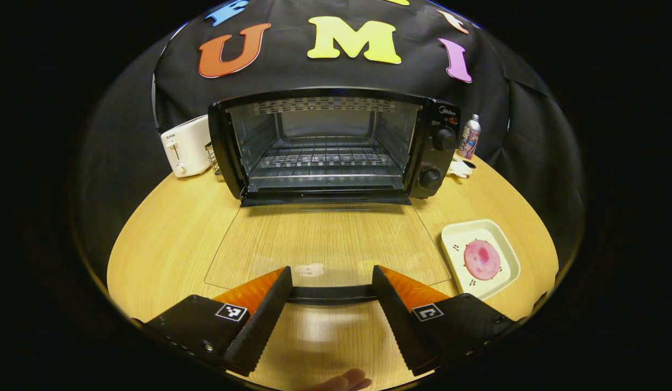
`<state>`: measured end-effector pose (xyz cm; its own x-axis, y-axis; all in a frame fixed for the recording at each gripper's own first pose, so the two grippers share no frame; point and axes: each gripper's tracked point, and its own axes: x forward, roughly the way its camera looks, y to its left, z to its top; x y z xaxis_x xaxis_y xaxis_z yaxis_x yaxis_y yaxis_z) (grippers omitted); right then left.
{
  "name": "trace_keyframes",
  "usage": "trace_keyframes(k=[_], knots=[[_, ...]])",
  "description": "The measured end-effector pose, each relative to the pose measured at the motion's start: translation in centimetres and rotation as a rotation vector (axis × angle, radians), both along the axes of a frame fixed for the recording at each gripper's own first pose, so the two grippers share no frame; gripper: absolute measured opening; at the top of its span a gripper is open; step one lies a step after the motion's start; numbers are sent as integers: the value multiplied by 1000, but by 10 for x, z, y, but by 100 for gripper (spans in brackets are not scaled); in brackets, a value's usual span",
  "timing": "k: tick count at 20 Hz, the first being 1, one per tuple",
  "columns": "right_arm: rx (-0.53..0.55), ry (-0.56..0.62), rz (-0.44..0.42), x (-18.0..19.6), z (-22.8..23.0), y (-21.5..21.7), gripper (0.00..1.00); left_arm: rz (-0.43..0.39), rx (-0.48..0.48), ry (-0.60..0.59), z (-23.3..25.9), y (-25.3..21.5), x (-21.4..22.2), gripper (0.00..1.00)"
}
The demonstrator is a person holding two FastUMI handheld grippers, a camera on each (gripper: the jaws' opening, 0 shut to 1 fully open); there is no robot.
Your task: Open the electric oven with the left hand, put the food in, and close the electric oven.
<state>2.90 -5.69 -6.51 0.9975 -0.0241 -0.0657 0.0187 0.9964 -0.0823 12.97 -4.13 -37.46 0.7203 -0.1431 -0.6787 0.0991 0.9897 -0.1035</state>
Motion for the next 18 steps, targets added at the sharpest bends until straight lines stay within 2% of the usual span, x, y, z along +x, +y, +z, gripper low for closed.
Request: trace_keyframes(k=[6,11,15,18], knots=[[1,28,4,2,-8,2,97,5,4,-74,0,2,3,95],[-18,63,8,14,-20,5,97,31,6,-161,21,5,3,94],[-48,180,49,37,-50,16,97,37,4,-274,62,8,-3,94],[-77,302,84,62,-81,23,98,39,40,-412,110,14,-12,94]])
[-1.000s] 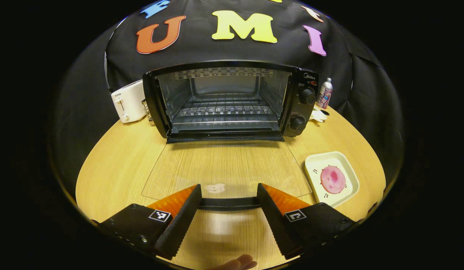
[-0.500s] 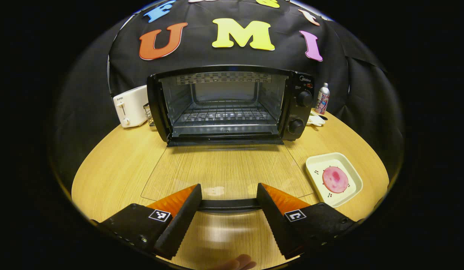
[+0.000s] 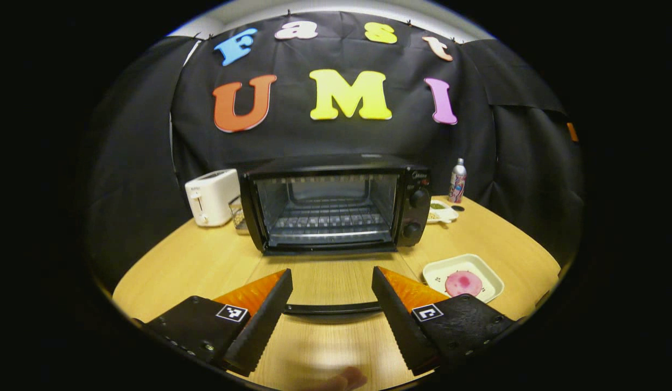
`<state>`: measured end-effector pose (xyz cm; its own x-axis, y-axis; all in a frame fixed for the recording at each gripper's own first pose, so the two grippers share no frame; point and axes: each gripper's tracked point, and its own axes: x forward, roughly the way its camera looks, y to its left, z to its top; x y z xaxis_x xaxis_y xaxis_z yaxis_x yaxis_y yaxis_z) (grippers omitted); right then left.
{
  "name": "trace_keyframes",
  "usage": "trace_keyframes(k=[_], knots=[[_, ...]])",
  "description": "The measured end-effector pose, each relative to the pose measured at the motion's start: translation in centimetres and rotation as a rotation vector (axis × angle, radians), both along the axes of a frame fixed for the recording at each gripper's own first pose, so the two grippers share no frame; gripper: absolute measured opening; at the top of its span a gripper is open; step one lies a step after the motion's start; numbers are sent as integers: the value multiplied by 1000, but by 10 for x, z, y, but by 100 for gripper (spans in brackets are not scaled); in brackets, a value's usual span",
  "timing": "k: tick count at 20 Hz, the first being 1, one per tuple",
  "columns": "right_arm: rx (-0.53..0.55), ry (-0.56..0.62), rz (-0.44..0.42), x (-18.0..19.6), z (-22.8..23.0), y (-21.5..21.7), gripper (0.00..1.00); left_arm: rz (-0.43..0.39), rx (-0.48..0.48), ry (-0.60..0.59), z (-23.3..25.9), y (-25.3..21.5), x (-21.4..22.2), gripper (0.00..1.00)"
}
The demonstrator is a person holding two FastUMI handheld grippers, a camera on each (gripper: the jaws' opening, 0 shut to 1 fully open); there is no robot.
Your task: Open the electric oven with the left hand, put the food in, and close the electric oven.
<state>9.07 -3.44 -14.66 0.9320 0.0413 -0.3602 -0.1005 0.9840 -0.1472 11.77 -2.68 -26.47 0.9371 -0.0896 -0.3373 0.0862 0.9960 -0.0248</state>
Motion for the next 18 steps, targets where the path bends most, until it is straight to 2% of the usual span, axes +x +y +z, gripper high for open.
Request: trace_keyframes(k=[4,9,13,16,18], knots=[[4,250,43,31,-61,10,99,13,6,-160,72,1,-21,94],[99,620,75,56,-148,23,100,43,-19,-322,161,9,-52,93],[185,899,70,56,-218,29,92,83,-2,-386,197,26,-64,94],[222,1015,41,59,-256,21,88,107,-4,-401,203,37,-69,94],[286,1125,12,52,-276,20,77,111,-1,-393,201,43,-70,94]])
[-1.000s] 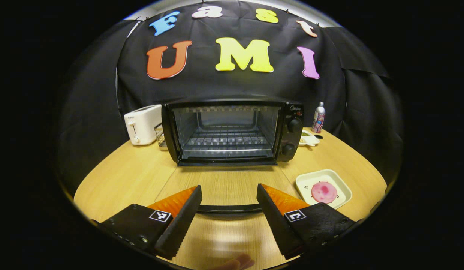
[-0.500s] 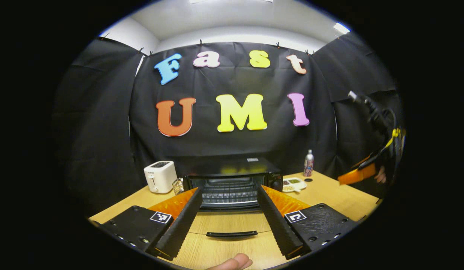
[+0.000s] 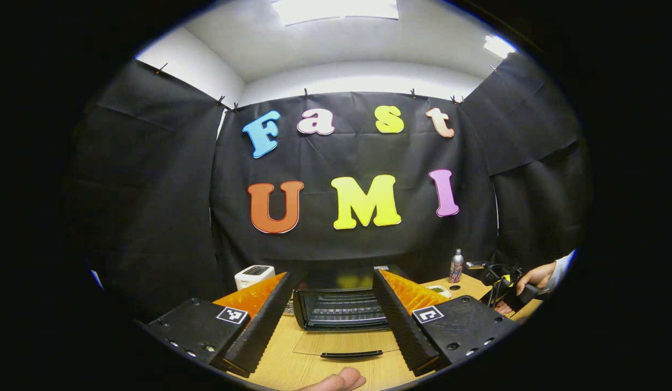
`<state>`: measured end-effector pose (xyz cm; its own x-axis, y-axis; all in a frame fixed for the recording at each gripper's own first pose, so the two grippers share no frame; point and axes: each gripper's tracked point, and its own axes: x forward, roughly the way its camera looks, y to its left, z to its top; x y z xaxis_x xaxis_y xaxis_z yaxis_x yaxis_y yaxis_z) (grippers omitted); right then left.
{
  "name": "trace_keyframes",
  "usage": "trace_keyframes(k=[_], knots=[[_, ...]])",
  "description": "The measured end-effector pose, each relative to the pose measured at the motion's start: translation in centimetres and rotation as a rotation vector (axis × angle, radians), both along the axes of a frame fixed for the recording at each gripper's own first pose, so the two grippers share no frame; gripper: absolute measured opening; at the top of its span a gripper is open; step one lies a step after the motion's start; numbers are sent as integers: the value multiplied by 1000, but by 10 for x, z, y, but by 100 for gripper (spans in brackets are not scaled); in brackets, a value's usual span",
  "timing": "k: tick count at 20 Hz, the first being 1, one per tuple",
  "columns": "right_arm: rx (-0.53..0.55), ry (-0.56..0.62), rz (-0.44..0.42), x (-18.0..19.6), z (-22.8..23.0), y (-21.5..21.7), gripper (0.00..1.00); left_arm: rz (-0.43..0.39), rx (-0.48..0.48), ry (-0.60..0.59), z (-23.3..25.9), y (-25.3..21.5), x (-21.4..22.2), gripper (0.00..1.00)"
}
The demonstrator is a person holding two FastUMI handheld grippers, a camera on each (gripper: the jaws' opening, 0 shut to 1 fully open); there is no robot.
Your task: Open the electric oven with the left hand, put the food in, and close the electric oven.
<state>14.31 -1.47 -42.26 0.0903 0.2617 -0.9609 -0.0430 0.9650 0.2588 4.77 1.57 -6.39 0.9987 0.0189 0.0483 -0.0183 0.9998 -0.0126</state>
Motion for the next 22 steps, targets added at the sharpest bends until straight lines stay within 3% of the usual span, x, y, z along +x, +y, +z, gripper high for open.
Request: trace_keyframes(k=[2,5,6,7,10,14,22], knots=[[45,108,-25,-9,-9,5,55,12,-2,6,-3,5,-5,94],[95,154,-5,-9,-18,12,22,31,17,26,-12,8,-4,94],[103,179,17,-14,-23,10,19,37,22,35,-15,9,-5,94],[129,195,11,-11,-28,11,0,41,25,40,-17,9,-6,94],[180,203,7,-13,-24,12,4,39,23,35,-15,8,-9,94],[227,187,-22,-26,-17,4,1,33,22,32,-15,9,-15,95],[218,84,-66,-45,30,-17,1,27,-20,62,-25,21,-21,95]])
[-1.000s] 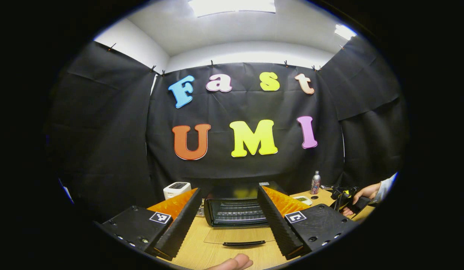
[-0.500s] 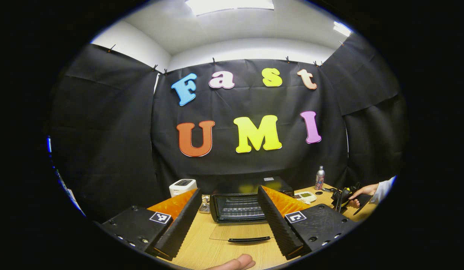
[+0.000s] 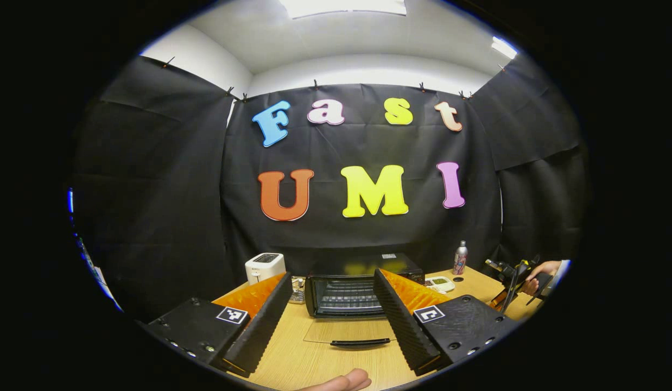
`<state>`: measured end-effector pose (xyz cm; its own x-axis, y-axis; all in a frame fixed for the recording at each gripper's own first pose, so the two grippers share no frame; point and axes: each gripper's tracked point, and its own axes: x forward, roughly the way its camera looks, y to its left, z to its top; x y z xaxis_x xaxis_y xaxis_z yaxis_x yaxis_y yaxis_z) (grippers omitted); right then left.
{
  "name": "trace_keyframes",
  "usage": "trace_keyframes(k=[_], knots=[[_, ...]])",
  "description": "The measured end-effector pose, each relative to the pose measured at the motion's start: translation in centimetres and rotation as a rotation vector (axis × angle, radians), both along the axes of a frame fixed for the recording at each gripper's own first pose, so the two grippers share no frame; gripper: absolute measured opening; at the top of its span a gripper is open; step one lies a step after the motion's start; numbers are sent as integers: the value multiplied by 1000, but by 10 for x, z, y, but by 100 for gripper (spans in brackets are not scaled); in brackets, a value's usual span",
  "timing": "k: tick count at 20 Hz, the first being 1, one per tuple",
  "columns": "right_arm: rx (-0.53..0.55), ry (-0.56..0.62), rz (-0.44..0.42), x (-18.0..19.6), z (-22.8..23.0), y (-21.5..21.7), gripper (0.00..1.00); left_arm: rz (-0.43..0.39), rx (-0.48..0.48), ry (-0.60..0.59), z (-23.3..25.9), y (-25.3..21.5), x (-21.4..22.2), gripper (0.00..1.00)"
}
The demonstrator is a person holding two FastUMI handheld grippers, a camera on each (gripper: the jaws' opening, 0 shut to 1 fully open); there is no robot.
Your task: Open the electric oven with the left hand, put the food in, and close the electric oven.
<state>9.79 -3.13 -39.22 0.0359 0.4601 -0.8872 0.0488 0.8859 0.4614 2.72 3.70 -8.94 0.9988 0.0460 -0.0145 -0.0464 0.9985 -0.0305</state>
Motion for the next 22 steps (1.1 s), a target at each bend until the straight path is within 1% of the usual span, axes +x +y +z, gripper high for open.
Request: trace_keyframes(k=[2,3,4,5,8,13,14,15,16,17,18,19,20,22], knots=[[-5,-22,1,-4,12,2,1,4,-10,16,-7,7,-2,95],[-5,-34,5,-5,18,5,4,2,-16,17,-7,10,-3,95],[-2,-42,5,-6,24,9,4,2,-21,17,-8,14,-6,95],[2,-48,5,-6,28,15,1,2,-26,14,-8,18,-8,95],[33,-54,20,-11,40,40,1,7,-25,11,-11,31,-14,95],[93,-69,37,-7,52,95,1,14,5,28,-20,50,-24,95],[106,-65,40,-6,53,109,4,17,9,34,-21,54,-27,95],[117,-60,40,-4,53,122,4,17,13,36,-22,57,-29,95],[121,-58,43,-2,51,136,1,18,20,31,-20,61,-33,95],[119,-54,47,0,48,148,1,23,24,27,-19,66,-35,95],[117,-53,51,2,45,161,4,27,26,22,-18,71,-36,95],[116,-48,50,3,42,174,4,27,26,18,-19,74,-35,95],[121,-41,50,4,40,188,1,32,24,19,-19,78,-35,95],[122,-29,43,7,35,211,1,53,25,33,-24,88,-37,95]])
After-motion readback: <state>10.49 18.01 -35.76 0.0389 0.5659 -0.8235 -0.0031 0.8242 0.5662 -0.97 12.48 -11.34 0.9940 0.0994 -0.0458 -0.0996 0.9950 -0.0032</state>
